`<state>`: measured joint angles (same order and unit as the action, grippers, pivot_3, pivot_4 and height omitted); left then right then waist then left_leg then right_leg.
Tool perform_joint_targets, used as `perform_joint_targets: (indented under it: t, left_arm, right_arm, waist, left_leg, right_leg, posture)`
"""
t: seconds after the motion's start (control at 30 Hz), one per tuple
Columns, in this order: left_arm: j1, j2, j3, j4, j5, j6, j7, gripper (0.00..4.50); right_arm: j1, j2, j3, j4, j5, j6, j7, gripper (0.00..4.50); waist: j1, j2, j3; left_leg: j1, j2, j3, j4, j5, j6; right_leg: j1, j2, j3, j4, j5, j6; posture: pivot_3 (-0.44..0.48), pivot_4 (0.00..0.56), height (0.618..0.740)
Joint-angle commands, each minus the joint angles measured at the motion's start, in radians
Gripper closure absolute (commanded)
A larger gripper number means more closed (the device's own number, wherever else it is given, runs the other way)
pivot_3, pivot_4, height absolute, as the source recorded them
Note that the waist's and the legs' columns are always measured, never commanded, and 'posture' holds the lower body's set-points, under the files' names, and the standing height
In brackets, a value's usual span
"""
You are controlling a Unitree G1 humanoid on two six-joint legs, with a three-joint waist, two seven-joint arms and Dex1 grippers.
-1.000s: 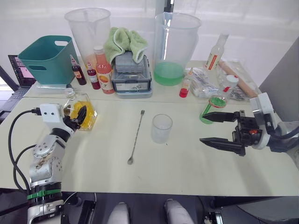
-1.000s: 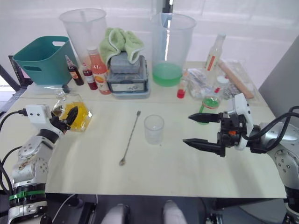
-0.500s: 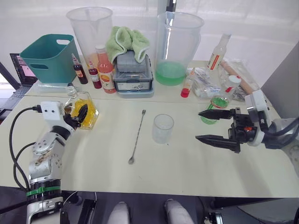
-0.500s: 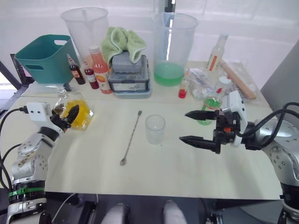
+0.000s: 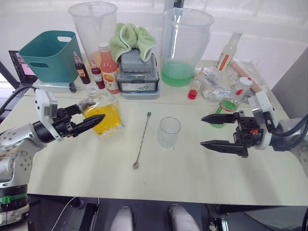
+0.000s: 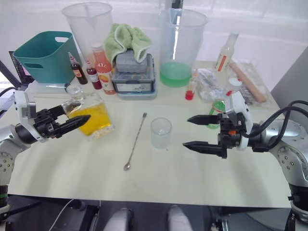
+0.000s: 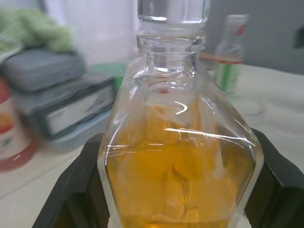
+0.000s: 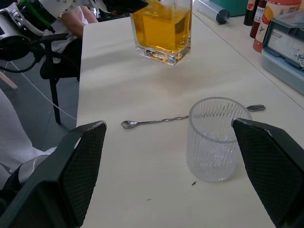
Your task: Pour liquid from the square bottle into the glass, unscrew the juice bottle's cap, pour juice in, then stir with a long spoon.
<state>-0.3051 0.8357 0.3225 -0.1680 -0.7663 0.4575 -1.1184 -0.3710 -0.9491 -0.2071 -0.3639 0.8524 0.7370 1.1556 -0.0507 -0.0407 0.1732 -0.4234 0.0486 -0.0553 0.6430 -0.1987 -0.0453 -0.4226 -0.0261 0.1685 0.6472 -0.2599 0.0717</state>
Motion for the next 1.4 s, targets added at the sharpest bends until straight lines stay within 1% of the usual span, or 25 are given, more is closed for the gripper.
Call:
perform_joint_targets:
  t: [0.03,0.13,0.17,0.27,0.37,0.6,0.7,0.8,0.9,1.17,1.23,1.27,1.3,1.33,1.4]
  left_arm:
    - [-0.030,0.023,-0.045,-0.091,-0.061,0.028,-0.096,1.68]
    - [-0.069,-0.003,-0.145,-0.127,-0.048,0.043,-0.139,1.68]
    - [-0.090,-0.027,-0.180,-0.130,-0.039,0.043,-0.137,1.68]
    - [-0.114,-0.089,-0.235,-0.122,-0.025,0.038,-0.121,1.68]
    - [-0.136,-0.155,-0.316,-0.097,0.029,0.002,-0.141,1.68]
    - [-0.201,-0.253,-0.431,-0.011,0.136,-0.096,-0.219,1.68]
    - [-0.210,-0.289,-0.453,0.023,0.170,-0.148,-0.240,1.68]
    - [-0.208,-0.304,-0.482,0.064,0.225,-0.212,-0.271,1.68]
    - [-0.179,-0.313,-0.517,0.094,0.278,-0.268,-0.290,1.68]
    - [-0.142,-0.294,-0.524,0.132,0.329,-0.333,-0.301,1.68]
    - [-0.125,-0.280,-0.522,0.113,0.321,-0.311,-0.296,0.67]
    - [-0.120,-0.276,-0.517,0.102,0.311,-0.293,-0.289,0.44]
    - [-0.117,-0.274,-0.513,0.091,0.303,-0.279,-0.282,0.10]
    - [-0.115,-0.271,-0.508,0.078,0.295,-0.262,-0.271,0.03]
    - [-0.114,-0.269,-0.501,0.052,0.289,-0.236,-0.249,0.03]
  right_arm:
    - [-0.005,-0.033,-0.052,-0.031,0.071,0.049,0.005,0.00]
    - [0.025,-0.046,-0.093,-0.066,0.127,0.096,-0.022,0.00]
    - [0.037,-0.048,-0.107,-0.078,0.136,0.105,-0.034,0.00]
    - [0.068,-0.051,-0.139,-0.105,0.152,0.115,-0.064,0.00]
    - [0.144,-0.044,-0.209,-0.158,0.164,0.118,-0.102,0.00]
    - [0.286,-0.029,-0.328,-0.252,0.210,0.115,-0.175,0.00]
    - [0.341,-0.022,-0.373,-0.289,0.226,0.110,-0.207,0.00]
    - [0.368,-0.012,-0.405,-0.308,0.246,0.105,-0.238,0.00]
    - [0.387,-0.007,-0.418,-0.325,0.264,0.098,-0.260,0.00]
    - [0.376,-0.013,-0.383,-0.329,0.269,0.077,-0.285,0.00]
    - [0.368,-0.017,-0.375,-0.322,0.267,0.072,-0.284,0.00]
    - [0.365,-0.018,-0.370,-0.319,0.265,0.070,-0.283,0.00]
    - [0.362,-0.018,-0.366,-0.316,0.263,0.068,-0.281,0.00]
    - [0.359,-0.018,-0.359,-0.314,0.261,0.065,-0.280,0.00]
    - [0.355,-0.016,-0.347,-0.311,0.258,0.060,-0.280,0.00]
  waist:
    - [0.000,0.000,0.000]
    - [0.000,0.000,0.000]
    - [0.002,0.000,0.000]
    - [0.006,0.000,0.000]
    - [0.008,0.000,0.000]
    - [0.007,0.000,0.000]
    - [0.006,0.000,0.000]
    - [0.006,0.000,0.000]
    - [0.006,0.000,0.000]
    - [0.007,0.000,0.000]
    - [0.007,0.000,0.000]
    - [0.007,0.001,0.000]
    - [0.006,0.001,0.000]
    - [0.007,0.001,0.000]
    - [0.007,0.001,0.000]
  left_leg:
    - [0.000,0.000,0.000,0.000,0.000,0.000]
    - [0.000,0.000,0.000,0.000,0.000,0.000]
    - [0.000,0.000,0.000,0.000,0.000,0.000]
    - [0.000,0.000,0.000,0.002,0.000,0.000]
    - [0.000,0.000,0.000,0.002,0.000,0.000]
    - [0.000,0.000,0.000,0.003,0.000,0.000]
    - [0.001,0.000,0.000,0.003,0.000,0.000]
    - [0.001,0.000,0.000,0.003,0.000,0.000]
    - [0.002,0.000,0.000,0.003,0.000,0.000]
    - [0.002,0.000,-0.001,0.004,0.000,0.000]
    - [0.003,0.000,-0.001,0.004,0.000,0.000]
    - [0.003,0.000,-0.001,0.004,0.000,0.000]
    - [0.004,0.000,-0.001,0.004,0.000,0.000]
    - [0.004,0.000,-0.001,0.004,0.000,0.000]
    - [0.004,0.000,-0.001,0.004,0.000,0.000]
  right_leg:
    - [0.000,0.000,0.000,0.000,0.000,0.000]
    - [0.000,0.001,0.000,0.001,0.000,0.000]
    - [0.000,0.001,0.000,0.001,0.000,0.000]
    - [0.000,0.001,0.000,0.001,0.000,0.000]
    - [0.001,0.001,0.000,0.001,0.000,-0.001]
    - [0.002,0.001,0.000,0.001,0.001,-0.001]
    - [0.002,0.001,0.000,0.001,0.001,-0.001]
    - [0.002,0.001,0.000,0.001,0.001,-0.001]
    - [0.003,0.001,0.001,0.001,0.001,-0.001]
    - [0.005,0.001,0.001,0.001,0.001,-0.001]
    - [0.005,0.001,0.001,0.001,0.001,0.000]
    - [0.006,0.001,0.001,0.001,0.001,0.000]
    - [0.006,0.001,0.001,0.001,0.001,0.001]
    - [0.006,0.001,0.001,0.001,0.001,0.001]
    - [0.006,0.001,0.001,0.001,0.000,0.001]
  posture:
    - [0.000,0.150,0.728]
    - [0.000,0.150,0.728]
    - [0.000,0.150,0.728]
    - [0.000,0.150,0.728]
    - [0.000,0.150,0.728]
    - [0.000,0.150,0.728]
    - [0.000,0.150,0.728]
    - [0.000,0.150,0.728]
    - [0.000,0.150,0.728]
    - [0.000,0.150,0.728]
    - [0.000,0.150,0.728]
    - [0.000,0.150,0.728]
    - [0.000,0.150,0.728]
    - [0.000,0.150,0.728]
    - [0.000,0.150,0.728]
